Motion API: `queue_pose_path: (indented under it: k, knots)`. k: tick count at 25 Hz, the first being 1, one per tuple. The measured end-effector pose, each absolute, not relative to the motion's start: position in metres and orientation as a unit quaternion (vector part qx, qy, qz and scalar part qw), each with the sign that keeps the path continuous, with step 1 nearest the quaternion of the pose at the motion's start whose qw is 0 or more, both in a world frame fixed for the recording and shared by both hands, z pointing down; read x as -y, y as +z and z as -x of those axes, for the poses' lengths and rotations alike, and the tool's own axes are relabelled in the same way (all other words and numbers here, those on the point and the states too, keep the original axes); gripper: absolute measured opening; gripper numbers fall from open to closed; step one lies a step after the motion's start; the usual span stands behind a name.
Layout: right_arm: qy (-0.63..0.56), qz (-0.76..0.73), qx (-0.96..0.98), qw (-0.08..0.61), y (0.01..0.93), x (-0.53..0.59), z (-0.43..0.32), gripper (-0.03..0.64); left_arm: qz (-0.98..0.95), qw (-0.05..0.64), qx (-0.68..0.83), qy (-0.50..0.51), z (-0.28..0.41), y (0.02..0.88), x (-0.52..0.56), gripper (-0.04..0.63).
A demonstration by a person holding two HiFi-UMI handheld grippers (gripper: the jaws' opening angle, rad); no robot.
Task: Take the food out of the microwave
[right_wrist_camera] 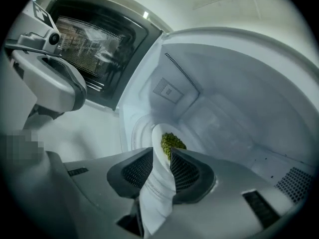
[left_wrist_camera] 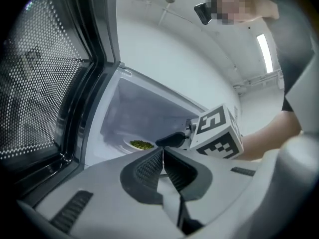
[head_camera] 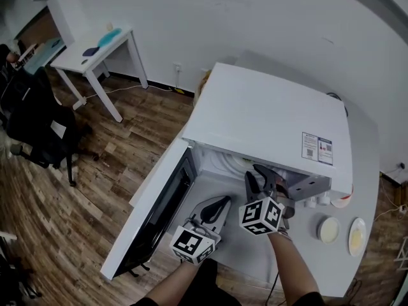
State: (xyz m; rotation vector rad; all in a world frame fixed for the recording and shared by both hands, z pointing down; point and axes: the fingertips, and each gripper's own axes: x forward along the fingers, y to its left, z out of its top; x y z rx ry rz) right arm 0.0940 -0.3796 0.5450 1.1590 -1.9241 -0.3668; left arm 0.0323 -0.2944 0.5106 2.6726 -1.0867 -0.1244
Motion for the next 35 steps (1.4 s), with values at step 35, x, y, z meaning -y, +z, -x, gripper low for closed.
queue_pose_path:
  k: [35]
  knots:
    - [-0.197, -0.416, 0.771, 0.440, 0.552, 0.363, -0.070, 0.048, -0.910, 0.169, 0.374, -0.060, -0.028, 0.514, 0.306, 0.011]
